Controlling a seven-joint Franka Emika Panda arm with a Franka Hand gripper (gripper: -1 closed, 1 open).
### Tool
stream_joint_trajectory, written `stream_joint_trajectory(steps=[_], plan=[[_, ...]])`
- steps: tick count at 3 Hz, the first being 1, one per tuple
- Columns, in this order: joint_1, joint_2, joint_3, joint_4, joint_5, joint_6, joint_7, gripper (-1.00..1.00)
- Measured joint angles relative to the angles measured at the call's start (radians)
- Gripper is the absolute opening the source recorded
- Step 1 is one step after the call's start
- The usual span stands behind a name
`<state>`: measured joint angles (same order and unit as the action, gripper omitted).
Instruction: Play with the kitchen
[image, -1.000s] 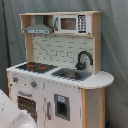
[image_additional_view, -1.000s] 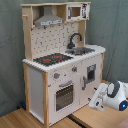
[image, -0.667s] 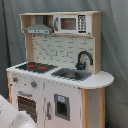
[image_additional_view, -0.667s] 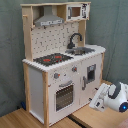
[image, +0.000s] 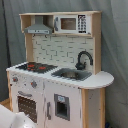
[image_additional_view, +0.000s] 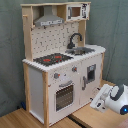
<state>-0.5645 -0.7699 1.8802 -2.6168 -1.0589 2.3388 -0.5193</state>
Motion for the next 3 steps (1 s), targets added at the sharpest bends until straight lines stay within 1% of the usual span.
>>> stream_joint_trajectory(steps=[3], plan=[[0.15,-0.183,-0.053,-0.023,0.24,0.04,-0.065,1.0]])
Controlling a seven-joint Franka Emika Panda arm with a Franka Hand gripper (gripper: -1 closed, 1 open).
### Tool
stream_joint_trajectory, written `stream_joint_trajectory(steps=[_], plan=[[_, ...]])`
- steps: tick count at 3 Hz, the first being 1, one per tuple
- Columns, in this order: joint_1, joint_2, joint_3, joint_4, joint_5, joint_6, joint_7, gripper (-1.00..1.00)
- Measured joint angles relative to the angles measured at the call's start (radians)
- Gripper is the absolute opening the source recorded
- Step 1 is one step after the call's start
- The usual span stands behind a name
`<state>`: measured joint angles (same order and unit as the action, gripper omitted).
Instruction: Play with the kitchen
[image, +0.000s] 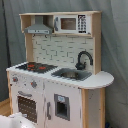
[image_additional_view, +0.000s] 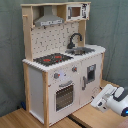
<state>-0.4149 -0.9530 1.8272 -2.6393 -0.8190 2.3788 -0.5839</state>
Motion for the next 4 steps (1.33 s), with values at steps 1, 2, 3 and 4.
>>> stream_joint_trajectory(steps=[1,2,3,4], plan=[[0.048,-0.06,-0.017,-0.005,0.078,0.011,-0.021,1.0],[0.096,-0.118,-0.034,-0.011,0.155,0.024,-0.042,1.0],[0.142,-0.174,-0.051,-0.019,0.228,0.038,-0.062,1.0],[0.186,-0.229,-0.066,-0.026,0.298,0.048,-0.081,1.0]])
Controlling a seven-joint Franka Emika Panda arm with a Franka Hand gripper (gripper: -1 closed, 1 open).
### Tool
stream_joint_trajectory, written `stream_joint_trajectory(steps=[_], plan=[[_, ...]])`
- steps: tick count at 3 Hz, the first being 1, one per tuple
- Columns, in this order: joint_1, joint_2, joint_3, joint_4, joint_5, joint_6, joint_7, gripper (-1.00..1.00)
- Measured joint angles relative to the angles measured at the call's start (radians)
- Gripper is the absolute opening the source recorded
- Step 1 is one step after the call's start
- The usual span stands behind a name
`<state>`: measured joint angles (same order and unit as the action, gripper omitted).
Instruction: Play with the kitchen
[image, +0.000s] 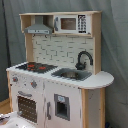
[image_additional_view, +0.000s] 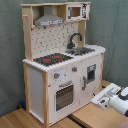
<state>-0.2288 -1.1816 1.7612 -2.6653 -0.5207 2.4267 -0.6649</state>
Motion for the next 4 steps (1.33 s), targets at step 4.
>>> stream_joint_trajectory(steps=[4], plan=[[0.196,-0.242,-0.07,-0.026,0.316,0.052,-0.084,1.0]])
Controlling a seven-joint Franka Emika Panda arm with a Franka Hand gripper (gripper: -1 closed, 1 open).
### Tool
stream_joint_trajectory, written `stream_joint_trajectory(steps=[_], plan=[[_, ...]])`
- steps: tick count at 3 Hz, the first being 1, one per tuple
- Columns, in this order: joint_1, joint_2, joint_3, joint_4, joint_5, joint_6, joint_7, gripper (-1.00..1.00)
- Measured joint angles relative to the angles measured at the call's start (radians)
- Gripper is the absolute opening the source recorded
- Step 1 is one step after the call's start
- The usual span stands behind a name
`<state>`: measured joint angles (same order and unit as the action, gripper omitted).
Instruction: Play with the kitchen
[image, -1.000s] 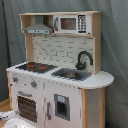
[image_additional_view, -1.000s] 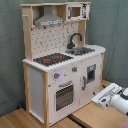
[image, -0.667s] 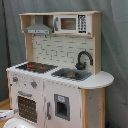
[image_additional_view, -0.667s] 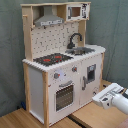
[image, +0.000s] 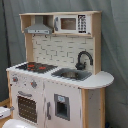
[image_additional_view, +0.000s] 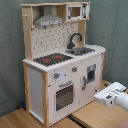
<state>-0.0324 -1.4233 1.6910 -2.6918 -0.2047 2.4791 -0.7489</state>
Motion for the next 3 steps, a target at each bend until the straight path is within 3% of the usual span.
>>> stream_joint_trajectory(steps=[3], plan=[[0.139,-0.132,-0.049,-0.021,0.22,0.036,-0.061,1.0]])
